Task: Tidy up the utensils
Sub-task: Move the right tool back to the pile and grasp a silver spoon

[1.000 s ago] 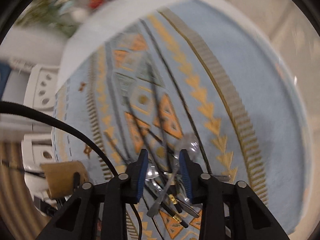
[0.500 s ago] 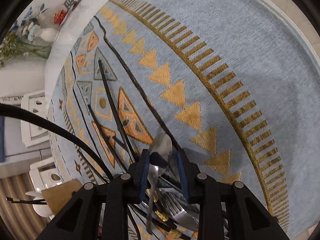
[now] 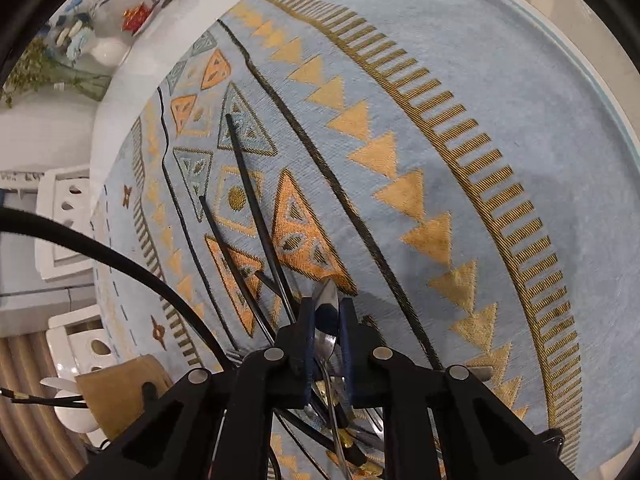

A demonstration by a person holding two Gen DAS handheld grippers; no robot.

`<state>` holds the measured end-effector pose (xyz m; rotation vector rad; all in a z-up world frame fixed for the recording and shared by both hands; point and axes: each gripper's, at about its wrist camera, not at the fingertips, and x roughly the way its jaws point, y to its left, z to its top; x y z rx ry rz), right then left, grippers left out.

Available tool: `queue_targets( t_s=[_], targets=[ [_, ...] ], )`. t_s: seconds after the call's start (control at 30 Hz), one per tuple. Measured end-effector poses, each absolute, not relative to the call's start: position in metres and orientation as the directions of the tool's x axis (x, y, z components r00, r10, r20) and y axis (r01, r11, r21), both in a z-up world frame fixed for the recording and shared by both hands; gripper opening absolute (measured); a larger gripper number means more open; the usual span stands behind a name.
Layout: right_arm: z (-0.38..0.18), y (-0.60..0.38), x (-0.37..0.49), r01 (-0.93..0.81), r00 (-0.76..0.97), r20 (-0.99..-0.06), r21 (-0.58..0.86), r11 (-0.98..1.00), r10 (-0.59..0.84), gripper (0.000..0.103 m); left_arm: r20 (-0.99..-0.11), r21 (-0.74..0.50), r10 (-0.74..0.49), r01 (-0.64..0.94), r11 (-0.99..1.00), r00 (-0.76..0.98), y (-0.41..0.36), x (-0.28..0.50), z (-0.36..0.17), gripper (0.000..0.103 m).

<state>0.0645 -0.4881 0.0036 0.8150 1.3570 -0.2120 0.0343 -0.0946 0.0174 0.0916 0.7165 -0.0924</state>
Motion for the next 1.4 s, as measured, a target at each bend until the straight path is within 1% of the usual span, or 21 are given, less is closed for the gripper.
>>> queue_targets(
  t_s=[0.17, 0.33, 0.5, 0.63, 0.87, 1.23, 1.4],
  targets=[
    [-0.001, -0.477, 0.07, 0.558, 0.215, -0.918, 0.396, 0.73, 0.334, 0.014, -0.659, 0.053, -0.053, 0.116, 0.992, 0.75, -0.095, 0.035, 0.018, 0.097],
    [-0.001, -0.465, 0.073, 0.54, 0.199, -0.935, 0.354, 0.764, 0.293, 0.019, -0.659, 0.052, -0.053, 0.116, 0.992, 0.75, -0.095, 0.035, 0.018, 0.097],
    [0.011, -0.447, 0.075, 0.482, 0.189, -0.96, 0.272, 0.833, 0.205, 0.016, -0.659, 0.053, -0.053, 0.116, 0.992, 0.75, -0.095, 0.034, 0.018, 0.097],
    [0.018, -0.437, 0.075, 0.443, 0.194, -0.963, 0.257, 0.859, 0.188, 0.014, -0.66, 0.052, -0.053, 0.116, 0.992, 0.75, -0.095, 0.035, 0.018, 0.097],
    [0.018, -0.425, 0.078, 0.427, 0.173, -0.962, 0.265, 0.864, 0.21, 0.014, -0.66, 0.052, -0.053, 0.116, 0.992, 0.749, -0.095, 0.035, 0.018, 0.097],
    [0.019, -0.401, 0.08, 0.374, 0.142, -0.97, 0.236, 0.897, 0.196, 0.013, -0.66, 0.051, -0.054, 0.116, 0.992, 0.749, -0.094, 0.034, 0.018, 0.097],
    [0.016, -0.402, 0.079, 0.378, 0.124, -0.963, 0.268, 0.886, 0.238, 0.013, -0.661, 0.052, -0.053, 0.116, 0.992, 0.749, -0.094, 0.035, 0.018, 0.097]
  ],
)
